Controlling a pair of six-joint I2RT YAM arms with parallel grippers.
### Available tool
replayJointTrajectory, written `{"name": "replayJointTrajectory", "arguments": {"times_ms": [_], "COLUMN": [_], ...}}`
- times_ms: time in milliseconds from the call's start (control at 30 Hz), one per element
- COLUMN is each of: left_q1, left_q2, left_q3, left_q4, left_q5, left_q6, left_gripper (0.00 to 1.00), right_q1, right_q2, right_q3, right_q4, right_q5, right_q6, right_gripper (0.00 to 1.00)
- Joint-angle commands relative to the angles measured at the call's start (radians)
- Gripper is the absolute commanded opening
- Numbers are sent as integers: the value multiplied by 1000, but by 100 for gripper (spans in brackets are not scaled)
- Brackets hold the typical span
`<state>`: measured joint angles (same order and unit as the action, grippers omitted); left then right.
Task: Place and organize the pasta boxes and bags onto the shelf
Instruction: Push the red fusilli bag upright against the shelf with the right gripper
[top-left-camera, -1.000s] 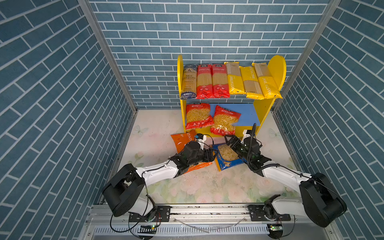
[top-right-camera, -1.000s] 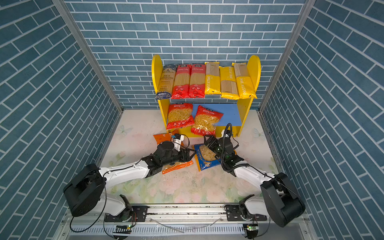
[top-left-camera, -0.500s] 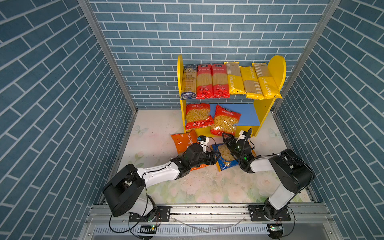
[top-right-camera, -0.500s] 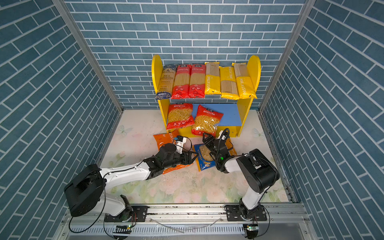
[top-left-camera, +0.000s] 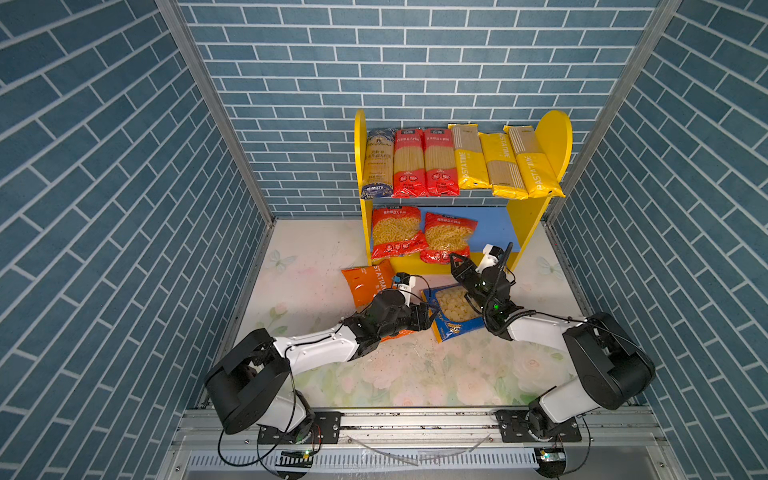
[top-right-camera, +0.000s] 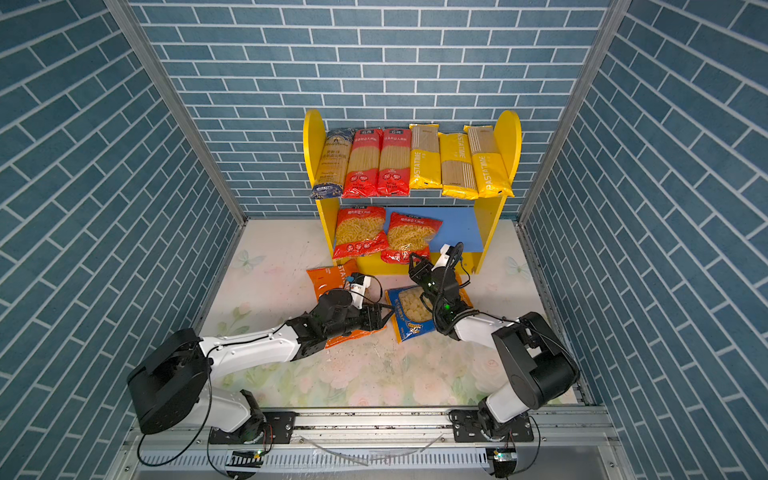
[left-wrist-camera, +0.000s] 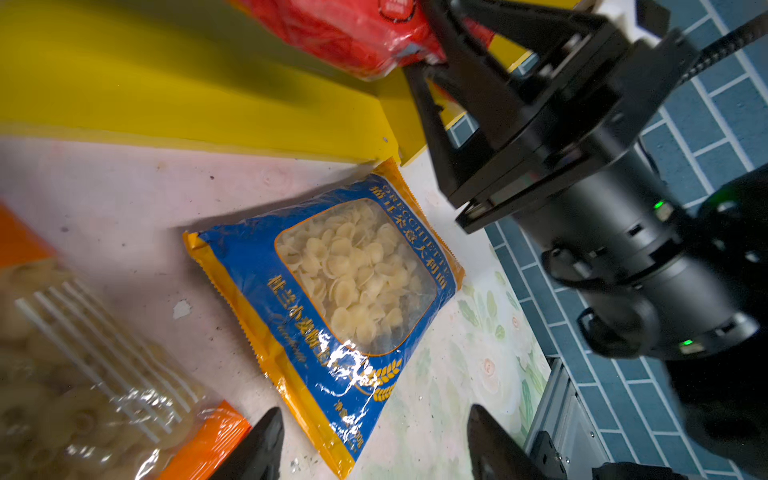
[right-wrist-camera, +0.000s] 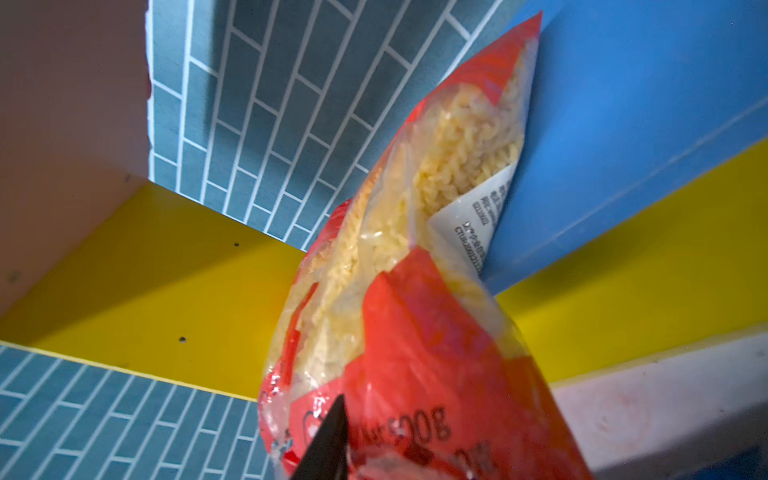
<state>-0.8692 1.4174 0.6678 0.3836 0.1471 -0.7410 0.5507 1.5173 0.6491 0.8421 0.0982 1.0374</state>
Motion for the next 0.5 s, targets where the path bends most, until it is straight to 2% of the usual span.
{"name": "replayJointTrajectory", "arguments": {"times_ms": [0,300,467], "left_q1": [2,21,21], "left_q2": [-95,-166,-161], "left_q3": [-31,-75,-86], "left_q4": [-49,-91,-74], "left_q5": [-64,-90,-95], "left_q6": [48,62,51], "left_gripper": [71,73,73], "right_q1": [-5,-53,-137], "right_q2": [-67,-79,-45], "right_q3": [87,170,236], "right_q4": [-70,-204,-316], "right_q5": [12,-33,-124], "right_q6": [-94,-131,-151], "right_gripper": [30,20,14]}}
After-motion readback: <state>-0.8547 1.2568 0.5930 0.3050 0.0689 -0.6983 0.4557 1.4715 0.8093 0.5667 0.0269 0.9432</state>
